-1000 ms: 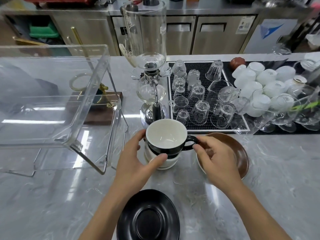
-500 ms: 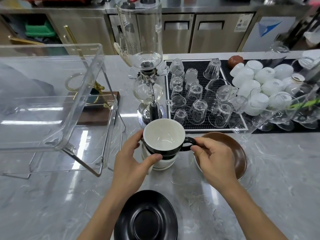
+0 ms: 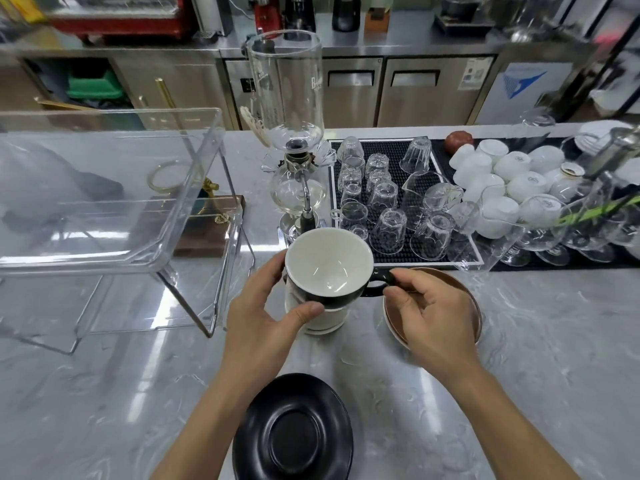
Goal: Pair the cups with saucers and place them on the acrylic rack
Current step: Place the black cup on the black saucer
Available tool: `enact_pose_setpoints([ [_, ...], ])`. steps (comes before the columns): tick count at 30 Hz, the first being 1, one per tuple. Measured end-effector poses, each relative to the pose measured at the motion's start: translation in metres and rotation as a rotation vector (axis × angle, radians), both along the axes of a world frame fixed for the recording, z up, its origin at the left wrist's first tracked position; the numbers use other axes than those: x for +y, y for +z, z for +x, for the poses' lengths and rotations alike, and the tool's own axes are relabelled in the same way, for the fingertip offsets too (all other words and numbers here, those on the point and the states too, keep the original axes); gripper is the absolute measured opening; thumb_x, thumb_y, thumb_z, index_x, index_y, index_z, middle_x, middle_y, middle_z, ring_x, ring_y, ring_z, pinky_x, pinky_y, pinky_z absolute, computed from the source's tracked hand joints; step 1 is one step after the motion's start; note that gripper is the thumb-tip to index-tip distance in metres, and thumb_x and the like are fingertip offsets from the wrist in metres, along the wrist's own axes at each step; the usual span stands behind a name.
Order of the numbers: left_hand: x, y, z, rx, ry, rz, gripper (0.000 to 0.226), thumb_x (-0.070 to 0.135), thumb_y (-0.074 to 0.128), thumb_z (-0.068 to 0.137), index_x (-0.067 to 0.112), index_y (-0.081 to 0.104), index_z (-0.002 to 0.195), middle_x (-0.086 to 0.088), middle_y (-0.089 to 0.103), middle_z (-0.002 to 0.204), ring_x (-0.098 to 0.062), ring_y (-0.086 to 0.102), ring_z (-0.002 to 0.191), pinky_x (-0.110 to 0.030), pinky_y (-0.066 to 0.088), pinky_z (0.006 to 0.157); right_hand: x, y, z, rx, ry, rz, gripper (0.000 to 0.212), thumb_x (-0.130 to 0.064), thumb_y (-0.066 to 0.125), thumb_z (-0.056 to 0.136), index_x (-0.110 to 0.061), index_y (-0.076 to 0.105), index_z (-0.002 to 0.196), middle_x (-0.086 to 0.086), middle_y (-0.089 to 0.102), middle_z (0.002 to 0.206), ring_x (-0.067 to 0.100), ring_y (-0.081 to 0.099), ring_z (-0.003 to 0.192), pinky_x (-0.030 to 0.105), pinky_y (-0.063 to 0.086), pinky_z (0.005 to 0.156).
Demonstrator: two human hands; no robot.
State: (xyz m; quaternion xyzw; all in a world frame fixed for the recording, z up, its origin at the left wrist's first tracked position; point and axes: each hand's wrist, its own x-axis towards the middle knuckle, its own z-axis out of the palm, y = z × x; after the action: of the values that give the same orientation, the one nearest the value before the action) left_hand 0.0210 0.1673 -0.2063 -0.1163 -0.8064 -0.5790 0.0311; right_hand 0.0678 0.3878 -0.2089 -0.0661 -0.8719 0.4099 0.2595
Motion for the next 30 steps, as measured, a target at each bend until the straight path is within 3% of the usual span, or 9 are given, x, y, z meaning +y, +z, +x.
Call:
enact_pose_setpoints([
  [4, -0.005, 0.009, 0.016, 0.050, -0.003, 0.037, 0.074, 0.041, 0.081, 0.063, 0.059, 0.053, 0.129, 0.027, 0.063, 0.134, -0.001, 0.055, 0.130, -0.033, 0.042, 0.109, -0.005, 0.011, 0.017, 0.030, 0.022, -0.016, 0.023, -0.005, 0.076, 0.080, -0.012, 0.077, 0.103, -0.036, 0.061, 0.082, -0.019, 0.061, 0.079, -0.005, 0.041, 0.074],
  [7, -0.010, 0.011, 0.026, 0.077, -0.029, 0.059, 0.075, 0.035, 0.081, 0.065, 0.059, 0.053, 0.130, 0.027, 0.065, 0.131, -0.003, 0.059, 0.127, -0.032, 0.044, 0.107, -0.008, 0.014, 0.028, 0.038, 0.060, -0.042, 0.025, -0.004, 0.075, 0.082, -0.018, 0.077, 0.103, -0.024, 0.070, 0.082, 0.004, 0.067, 0.080, 0.016, 0.052, 0.074],
  [10, -0.017, 0.012, 0.042, 0.091, -0.053, 0.072, 0.075, 0.034, 0.080, 0.065, 0.059, 0.054, 0.130, 0.029, 0.065, 0.128, 0.001, 0.061, 0.123, -0.021, 0.049, 0.104, -0.013, 0.012, 0.044, 0.021, 0.109, -0.104, 0.025, -0.004, 0.074, 0.083, -0.020, 0.077, 0.101, -0.013, 0.073, 0.084, 0.014, 0.068, 0.078, 0.031, 0.055, 0.073],
  [14, -0.028, 0.006, 0.063, 0.055, -0.044, 0.101, 0.076, 0.031, 0.081, 0.060, 0.061, 0.056, 0.126, 0.032, 0.066, 0.125, 0.003, 0.061, 0.121, -0.015, 0.047, 0.102, -0.023, 0.007, 0.065, 0.029, 0.128, -0.120, 0.023, -0.012, 0.072, 0.081, -0.027, 0.076, 0.098, -0.014, 0.072, 0.085, 0.007, 0.067, 0.078, 0.025, 0.054, 0.071],
  [18, -0.043, -0.004, 0.083, -0.004, -0.032, 0.108, 0.075, 0.029, 0.083, 0.056, 0.058, 0.061, 0.122, 0.028, 0.069, 0.123, 0.003, 0.064, 0.117, -0.014, 0.049, 0.098, -0.037, 0.001, 0.083, -0.022, 0.179, -0.147, 0.047, -0.003, 0.073, 0.083, -0.049, 0.069, 0.090, -0.019, 0.071, 0.089, 0.006, 0.069, 0.077, 0.017, 0.055, 0.070],
  [23, -0.066, -0.018, 0.105, -0.097, -0.024, 0.050, 0.078, 0.018, 0.085, 0.053, 0.064, 0.062, 0.111, 0.030, 0.070, 0.117, 0.006, 0.065, 0.113, -0.005, 0.048, 0.090, -0.051, -0.019, 0.105, -0.099, 0.202, -0.142, 0.027, -0.003, 0.072, 0.084, -0.027, 0.076, 0.095, -0.018, 0.073, 0.088, 0.003, 0.068, 0.080, 0.006, 0.048, 0.070],
  [25, -0.073, -0.022, 0.114, -0.132, -0.023, 0.028, 0.079, 0.016, 0.084, 0.052, 0.065, 0.061, 0.109, 0.032, 0.069, 0.116, 0.010, 0.064, 0.111, -0.003, 0.047, 0.088, -0.058, -0.025, 0.113, -0.141, 0.212, -0.135, 0.026, -0.003, 0.072, 0.084, -0.026, 0.076, 0.095, -0.017, 0.073, 0.088, 0.003, 0.068, 0.081, 0.006, 0.047, 0.071],
  [30, -0.087, -0.035, 0.128, -0.203, -0.029, -0.006, 0.078, 0.018, 0.086, 0.052, 0.062, 0.061, 0.112, 0.034, 0.068, 0.116, 0.011, 0.063, 0.112, -0.017, 0.047, 0.094, -0.067, -0.038, 0.127, -0.221, 0.238, -0.120, 0.028, -0.003, 0.073, 0.085, -0.030, 0.076, 0.093, -0.018, 0.072, 0.086, 0.005, 0.068, 0.082, 0.012, 0.051, 0.071],
])
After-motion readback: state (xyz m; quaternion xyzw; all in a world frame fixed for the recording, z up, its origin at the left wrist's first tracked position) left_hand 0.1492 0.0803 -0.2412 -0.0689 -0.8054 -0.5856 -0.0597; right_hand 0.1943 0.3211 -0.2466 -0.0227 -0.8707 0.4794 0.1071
